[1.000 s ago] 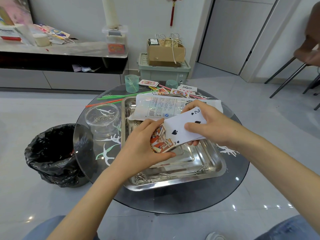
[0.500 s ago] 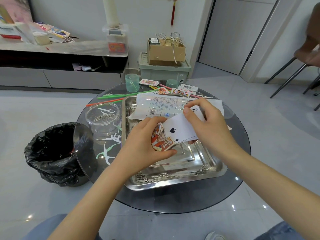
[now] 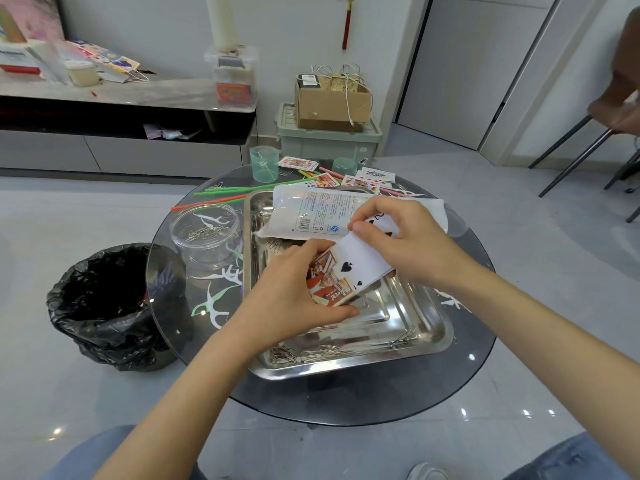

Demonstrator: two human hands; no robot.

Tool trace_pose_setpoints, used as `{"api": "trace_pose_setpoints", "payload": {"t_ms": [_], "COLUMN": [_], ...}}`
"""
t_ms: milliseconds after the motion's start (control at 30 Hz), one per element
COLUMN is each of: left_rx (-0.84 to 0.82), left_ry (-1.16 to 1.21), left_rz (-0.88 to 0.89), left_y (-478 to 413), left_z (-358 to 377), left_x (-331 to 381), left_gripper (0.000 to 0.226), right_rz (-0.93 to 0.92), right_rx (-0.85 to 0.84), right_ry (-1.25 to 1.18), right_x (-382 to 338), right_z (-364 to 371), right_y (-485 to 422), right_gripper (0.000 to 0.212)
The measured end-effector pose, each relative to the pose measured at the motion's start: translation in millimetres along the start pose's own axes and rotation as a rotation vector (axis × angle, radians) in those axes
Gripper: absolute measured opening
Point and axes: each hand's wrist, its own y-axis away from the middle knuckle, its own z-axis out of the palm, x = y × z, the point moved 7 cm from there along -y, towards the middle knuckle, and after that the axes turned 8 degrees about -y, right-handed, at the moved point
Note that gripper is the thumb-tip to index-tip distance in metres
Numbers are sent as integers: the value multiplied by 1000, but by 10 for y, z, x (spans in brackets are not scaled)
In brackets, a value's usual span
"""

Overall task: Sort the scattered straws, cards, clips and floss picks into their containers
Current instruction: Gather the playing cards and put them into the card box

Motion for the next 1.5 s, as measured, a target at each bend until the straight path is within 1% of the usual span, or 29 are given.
{"api": "trace_pose_setpoints", "payload": {"t_ms": [100, 200, 233, 333, 367, 400, 433, 500, 567, 600, 633, 700, 733, 800, 833, 933, 1000, 1067, 1133, 1233, 1300, 1333, 1367, 1400, 1433, 1500], "left_rx": [54, 102, 102, 121, 134, 146, 157, 183, 207, 209, 208, 208, 211, 228, 236, 240, 235, 221, 200, 169, 177, 184, 191, 199, 209, 238], "left_ry": [98, 136, 122, 122, 125, 119, 109, 72, 37, 31, 29, 13, 10, 34, 49, 51, 65, 54, -21, -107, -123, -123, -122, -122, -119, -75], "left_rz": [-22, -15, -12, -15, -26, -43, -64, -104, -118, -116, -108, -84, -80, -86, -88, -79, -64, -30, -7, -26, -51, -58, -59, -57, -61, -91], "left_y": [-10, -14, -15, -14, -14, -15, -21, -30, -41, -42, -39, -34, -31, -35, -35, -24, -8, -12, -28, -31, -34, -37, -38, -45, -44, -35], "left_z": [-60, -86, -72, -41, -45, -58, -73, -123, -166, -177, -183, -184, -185, -208, -219, -218, -212, -209, -190, -158, -167, -178, -191, -196, -210, -244], "left_x": [-17, 21, 44, 83, 73, 54, 31, -32, -72, -78, -78, -75, -74, -77, -79, -90, -79, -48, -32, -77, -105, -115, -127, -128, -142, -198], "left_gripper": [74, 70, 70, 72, 68, 64, 62, 64, 70, 73, 74, 73, 73, 74, 74, 77, 80, 75, 67, 57, 55, 57, 59, 59, 57, 50], "right_rz": [28, 36, 53, 188, 224, 240, 238, 177, 99, 83, 78, 81, 83, 60, 45, 56, 53, 55, 36, 2, 19, 19, 17, 31, 71, 213], "right_rx": [93, 211, 199, 3, -63, -102, -98, 9, 96, 82, 46, -11, -4, 43, 45, -13, 15, 19, -6, 17, 88, 163, 243, 294, 296, 179], "right_ry": [-7, -18, -46, -122, -111, -93, -78, -77, -99, -96, -76, -45, -73, -141, -140, -109, -167, -213, -207, -159, -166, -106, 18, 168, 306, 501], "right_x": [-21, -71, -74, -5, 23, 44, 53, 24, -9, -14, -11, 21, 24, 6, -6, 11, 32, 23, -3, -21, 22, 68, 126, 204, 299, 555], "right_z": [-50, -50, 10, 333, 417, 463, 453, 345, 286, 311, 357, 413, 395, 334, 328, 391, 364, 339, 338, 228, 33, -109, -268, -420, -522, -602], "right_y": [-10, 42, 67, 132, 144, 148, 154, 179, 269, 321, 360, 395, 389, 362, 353, 354, 349, 339, 338, 313, 263, 223, 168, 106, 24, -148], "right_gripper": [20, 10, 17, 75, 87, 94, 96, 90, 65, 49, 47, 52, 48, 32, 28, 32, 42, 49, 40, 23, 16, 18, 24, 35, 50, 85]}}
